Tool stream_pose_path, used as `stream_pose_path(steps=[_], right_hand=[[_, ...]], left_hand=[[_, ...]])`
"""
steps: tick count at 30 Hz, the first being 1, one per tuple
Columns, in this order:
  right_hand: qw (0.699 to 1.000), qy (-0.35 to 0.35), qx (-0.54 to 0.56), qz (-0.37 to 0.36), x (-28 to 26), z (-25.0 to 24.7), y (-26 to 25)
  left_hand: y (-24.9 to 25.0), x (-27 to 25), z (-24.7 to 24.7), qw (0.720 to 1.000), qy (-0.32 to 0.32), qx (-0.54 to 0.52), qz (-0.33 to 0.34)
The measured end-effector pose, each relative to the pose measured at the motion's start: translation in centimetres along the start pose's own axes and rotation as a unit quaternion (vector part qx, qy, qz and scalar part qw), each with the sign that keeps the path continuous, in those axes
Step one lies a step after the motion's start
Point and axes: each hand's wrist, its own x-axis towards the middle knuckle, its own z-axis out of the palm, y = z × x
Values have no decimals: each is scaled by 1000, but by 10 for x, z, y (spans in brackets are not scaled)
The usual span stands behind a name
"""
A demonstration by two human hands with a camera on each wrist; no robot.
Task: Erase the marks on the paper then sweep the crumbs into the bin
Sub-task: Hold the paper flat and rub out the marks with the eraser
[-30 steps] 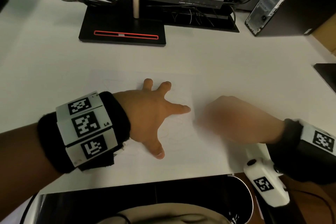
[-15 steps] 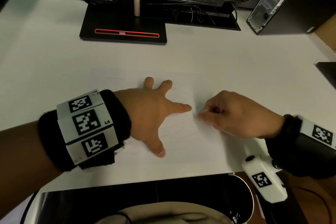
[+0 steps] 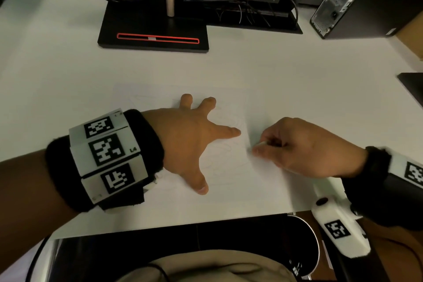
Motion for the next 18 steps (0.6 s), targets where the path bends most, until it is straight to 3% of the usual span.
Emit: stream_pose_path(steps=[4, 8, 12, 15, 18], right_hand=[[999, -40, -10, -26, -7, 7, -6], [1000, -3, 0, -11, -7, 3, 2], [998, -40, -15, -45, -15, 12, -4], [1000, -10, 2, -22, -12, 6, 3], [999, -12, -10, -43, -15, 13, -5]], left_hand=[[0, 0, 0, 1000, 1, 3, -3], [0, 0, 0, 1000, 2, 1, -2], [0, 0, 1, 1000, 1, -2, -4], [0, 1, 1, 1000, 2, -1, -5], [1, 0, -1, 1000, 0, -1, -8]])
